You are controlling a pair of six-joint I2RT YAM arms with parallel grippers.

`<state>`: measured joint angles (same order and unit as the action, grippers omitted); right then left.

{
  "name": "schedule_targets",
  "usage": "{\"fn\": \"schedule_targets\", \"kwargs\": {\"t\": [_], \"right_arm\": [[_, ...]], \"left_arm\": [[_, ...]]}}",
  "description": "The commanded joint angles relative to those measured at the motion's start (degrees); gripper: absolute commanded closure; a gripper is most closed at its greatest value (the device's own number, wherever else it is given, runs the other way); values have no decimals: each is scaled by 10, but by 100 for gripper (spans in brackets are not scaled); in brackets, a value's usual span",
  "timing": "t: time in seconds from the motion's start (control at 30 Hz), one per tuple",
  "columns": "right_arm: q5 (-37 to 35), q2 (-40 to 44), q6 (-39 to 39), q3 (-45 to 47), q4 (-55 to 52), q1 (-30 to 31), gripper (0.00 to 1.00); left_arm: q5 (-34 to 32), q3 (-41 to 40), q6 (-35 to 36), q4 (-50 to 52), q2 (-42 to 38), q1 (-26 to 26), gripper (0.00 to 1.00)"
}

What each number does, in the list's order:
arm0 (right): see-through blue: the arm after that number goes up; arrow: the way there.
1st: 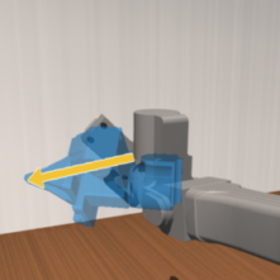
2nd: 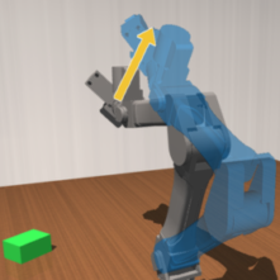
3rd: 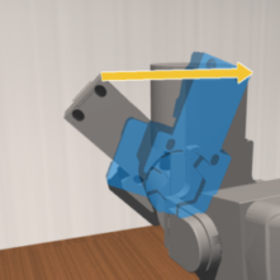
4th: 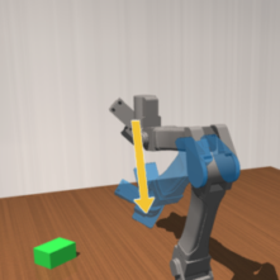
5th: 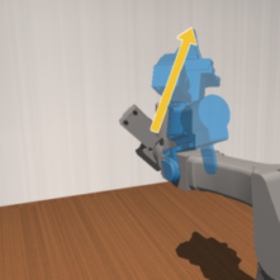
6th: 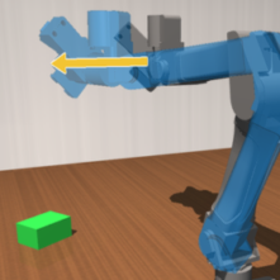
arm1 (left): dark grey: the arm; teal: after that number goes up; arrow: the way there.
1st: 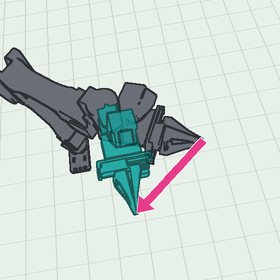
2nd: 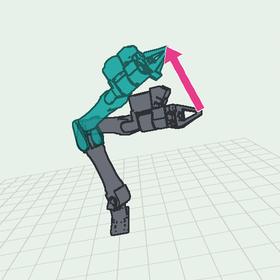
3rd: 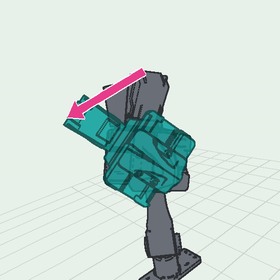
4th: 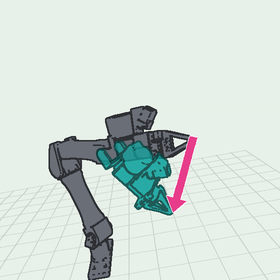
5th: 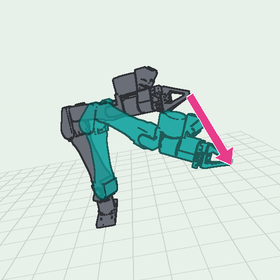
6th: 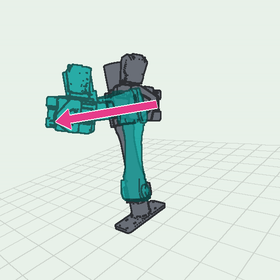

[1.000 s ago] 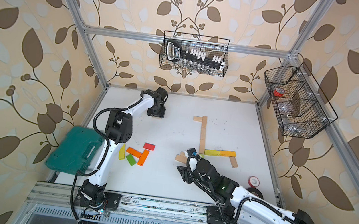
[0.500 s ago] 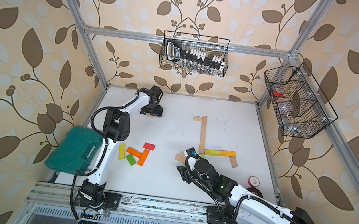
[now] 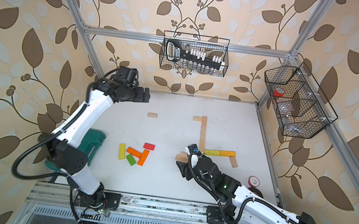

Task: Assemble a giraffe with building blocks
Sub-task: Place the building block at the center of the board, then pick up the building block from the center of the board.

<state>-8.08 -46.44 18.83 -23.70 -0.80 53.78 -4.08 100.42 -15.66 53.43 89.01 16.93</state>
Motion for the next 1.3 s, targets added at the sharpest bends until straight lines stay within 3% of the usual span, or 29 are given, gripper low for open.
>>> {"fn": "schedule_targets", "kwargs": {"t": [0.0,0.23,0.43,0.67,0.8,1.0,1.1,1.27], "right_arm": [[24,6,26,-7,3,4,35],[27,9,57,23,29,29,36],[23,-18,72,49,68,47,36],[28,-31,83,60,91,61,37],[29,-29,86,60,92,65,37],[33,-30,90,59,101,68,38],[37,-40,90,57,109,69,38],[45,-62,94,54,123,73,38]], "left_arm": [[-25,-116,-50,54,-58,14,2],[-12,-301,-122,111,-221,16,5],[-16,-402,-190,93,-278,16,8],[-84,-416,-240,92,-204,16,9],[-107,-423,-236,62,-140,13,18],[-117,-436,-221,22,-69,-5,30],[-123,-444,-209,7,-47,-24,30],[-72,-452,-192,-22,-15,-45,31]]}}
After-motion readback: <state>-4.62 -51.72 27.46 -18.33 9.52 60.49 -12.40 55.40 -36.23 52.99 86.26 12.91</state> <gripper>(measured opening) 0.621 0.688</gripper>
